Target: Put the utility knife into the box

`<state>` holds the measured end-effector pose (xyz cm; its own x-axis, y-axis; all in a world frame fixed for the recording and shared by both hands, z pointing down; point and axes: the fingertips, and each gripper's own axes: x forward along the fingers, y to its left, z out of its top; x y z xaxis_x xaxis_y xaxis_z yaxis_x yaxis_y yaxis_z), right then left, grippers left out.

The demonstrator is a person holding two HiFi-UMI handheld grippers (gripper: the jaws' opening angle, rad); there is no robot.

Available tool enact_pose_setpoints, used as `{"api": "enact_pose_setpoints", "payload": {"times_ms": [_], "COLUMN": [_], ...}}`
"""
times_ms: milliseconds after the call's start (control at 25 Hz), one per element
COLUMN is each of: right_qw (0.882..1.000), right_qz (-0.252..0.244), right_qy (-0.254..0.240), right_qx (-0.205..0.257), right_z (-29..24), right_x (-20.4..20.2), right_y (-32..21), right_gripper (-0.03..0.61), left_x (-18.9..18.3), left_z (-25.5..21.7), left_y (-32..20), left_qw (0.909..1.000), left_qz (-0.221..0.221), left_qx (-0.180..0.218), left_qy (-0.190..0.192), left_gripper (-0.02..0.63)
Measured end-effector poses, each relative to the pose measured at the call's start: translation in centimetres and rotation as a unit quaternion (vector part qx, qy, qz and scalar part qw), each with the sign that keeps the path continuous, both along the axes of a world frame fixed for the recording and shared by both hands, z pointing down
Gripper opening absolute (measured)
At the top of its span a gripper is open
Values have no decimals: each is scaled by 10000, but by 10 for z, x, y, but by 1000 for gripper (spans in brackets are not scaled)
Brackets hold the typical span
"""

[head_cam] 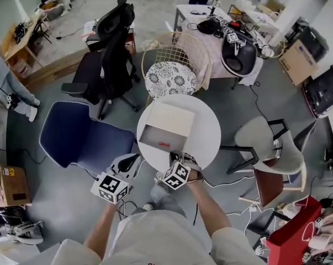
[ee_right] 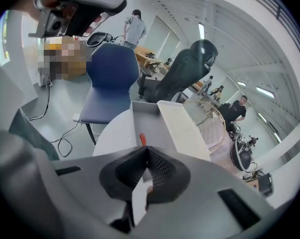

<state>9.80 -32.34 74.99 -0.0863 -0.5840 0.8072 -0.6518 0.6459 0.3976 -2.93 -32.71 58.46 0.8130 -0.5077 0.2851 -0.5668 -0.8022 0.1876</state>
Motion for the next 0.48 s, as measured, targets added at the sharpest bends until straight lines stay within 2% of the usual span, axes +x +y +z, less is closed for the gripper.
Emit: {"api": "enact_pose_setpoints", "payload": {"times_ms": [240,400,480], "right_qw": [9943,9814,9685], "right_qz": [762,1319,1609], "right_qy": [-532,-1070,-1576], "right_qx": [520,895,1064], "right_z": [-40,-73,-90], "right_x": [-6,-7,-10], "right_y": [36,73,93], "right_gripper": [17,17,17], "left_x": [-6,-8,-10], "left_z": [-18,-25,-29], "left_y": [47,87,107], "left_qw": [9992,9978,9972], "left_qz": [302,544,613], "left_qx": [240,356,422], "left_qy": [84,86,76], "left_gripper": [11,11,12]}}
